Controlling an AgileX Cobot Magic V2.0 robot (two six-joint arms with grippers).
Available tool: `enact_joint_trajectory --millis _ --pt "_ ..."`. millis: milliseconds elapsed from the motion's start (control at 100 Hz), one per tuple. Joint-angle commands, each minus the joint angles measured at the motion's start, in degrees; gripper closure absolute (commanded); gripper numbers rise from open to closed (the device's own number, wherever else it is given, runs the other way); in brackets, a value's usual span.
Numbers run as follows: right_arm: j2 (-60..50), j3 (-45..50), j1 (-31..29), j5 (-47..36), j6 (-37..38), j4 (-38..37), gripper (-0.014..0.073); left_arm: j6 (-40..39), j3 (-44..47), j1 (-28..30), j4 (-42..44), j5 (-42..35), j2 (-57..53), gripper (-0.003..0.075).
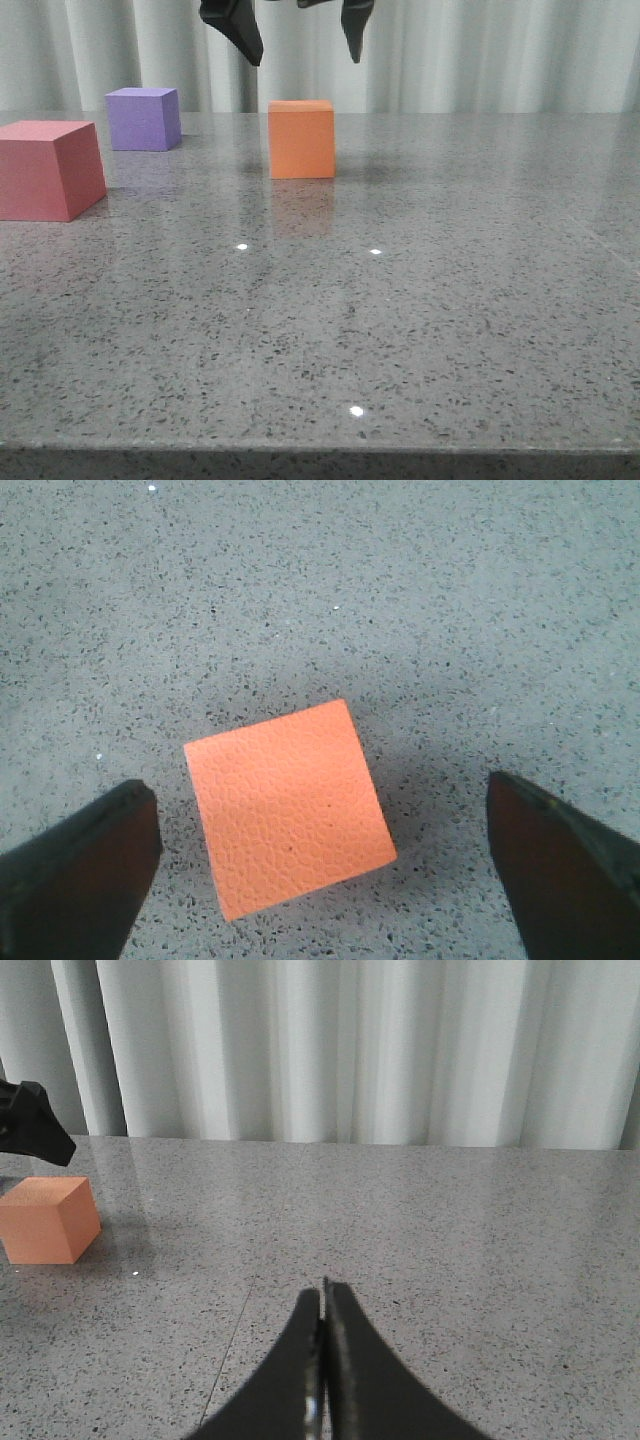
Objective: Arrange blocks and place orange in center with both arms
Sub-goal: 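Lower the left gripper over the orange cube and close on it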
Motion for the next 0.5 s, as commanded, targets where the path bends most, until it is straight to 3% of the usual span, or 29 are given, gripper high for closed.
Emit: enact_joint_trajectory --millis 0,490 --pt "0.7 -1.3 -0.4 -4.1 -0.2 -1.5 0.0704 -2.1 -2.2 -0.3 2.5 -1.9 -2.5 0.0104" --pt "0.7 -1.3 -0.4 -4.1 -0.2 -1.5 0.0704 -5.8 -2.2 0.4 6.1 -2.3 0.0 0.0104"
